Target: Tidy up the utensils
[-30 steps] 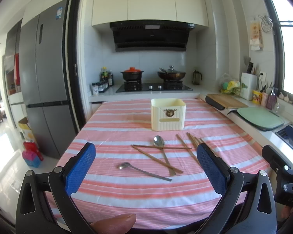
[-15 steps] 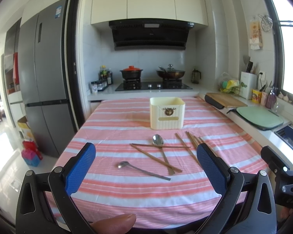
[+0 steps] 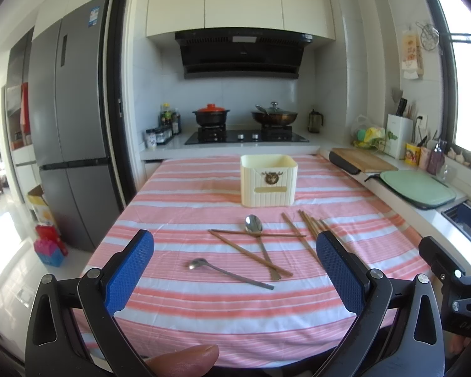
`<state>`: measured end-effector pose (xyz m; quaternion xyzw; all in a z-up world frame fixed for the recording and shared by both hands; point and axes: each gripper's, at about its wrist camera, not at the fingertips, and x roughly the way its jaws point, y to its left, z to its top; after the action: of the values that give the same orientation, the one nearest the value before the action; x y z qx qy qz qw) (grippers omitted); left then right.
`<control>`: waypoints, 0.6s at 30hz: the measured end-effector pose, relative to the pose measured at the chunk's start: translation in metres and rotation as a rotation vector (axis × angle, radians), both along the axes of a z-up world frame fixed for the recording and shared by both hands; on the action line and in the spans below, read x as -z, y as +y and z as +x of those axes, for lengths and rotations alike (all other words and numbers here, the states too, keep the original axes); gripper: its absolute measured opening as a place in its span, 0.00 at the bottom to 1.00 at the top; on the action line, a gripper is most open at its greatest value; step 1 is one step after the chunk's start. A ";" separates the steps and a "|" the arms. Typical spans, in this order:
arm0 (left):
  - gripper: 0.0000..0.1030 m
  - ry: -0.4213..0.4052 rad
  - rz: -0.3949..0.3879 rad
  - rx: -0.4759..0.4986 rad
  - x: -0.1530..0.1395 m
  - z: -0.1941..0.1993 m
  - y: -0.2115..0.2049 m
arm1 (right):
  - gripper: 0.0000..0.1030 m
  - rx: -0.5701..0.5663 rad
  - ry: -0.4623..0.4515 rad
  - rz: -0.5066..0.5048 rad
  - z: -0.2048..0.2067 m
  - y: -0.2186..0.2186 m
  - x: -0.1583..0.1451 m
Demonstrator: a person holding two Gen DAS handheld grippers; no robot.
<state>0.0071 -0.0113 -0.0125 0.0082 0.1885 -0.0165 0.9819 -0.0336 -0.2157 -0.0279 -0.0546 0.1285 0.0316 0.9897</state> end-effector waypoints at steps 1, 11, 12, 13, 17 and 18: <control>1.00 0.003 -0.003 -0.001 0.000 0.001 0.000 | 1.00 0.000 0.000 -0.001 0.000 0.000 0.000; 1.00 0.031 -0.047 -0.047 0.000 0.006 0.017 | 1.00 0.003 0.004 0.006 0.004 -0.001 0.003; 1.00 0.035 -0.048 -0.047 0.001 0.007 0.017 | 1.00 0.001 0.003 0.004 0.004 -0.001 0.003; 1.00 0.040 -0.047 -0.047 0.002 0.008 0.017 | 1.00 0.000 0.003 0.003 0.004 0.000 0.002; 1.00 0.053 -0.044 -0.038 0.002 0.012 0.015 | 1.00 0.000 0.004 0.002 0.004 0.000 0.003; 1.00 0.054 -0.043 -0.037 0.002 0.012 0.014 | 1.00 0.001 0.005 0.003 0.003 0.000 0.003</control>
<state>0.0193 0.0032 -0.0144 -0.0166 0.2148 -0.0024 0.9765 -0.0303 -0.2157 -0.0314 -0.0531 0.1310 0.0313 0.9895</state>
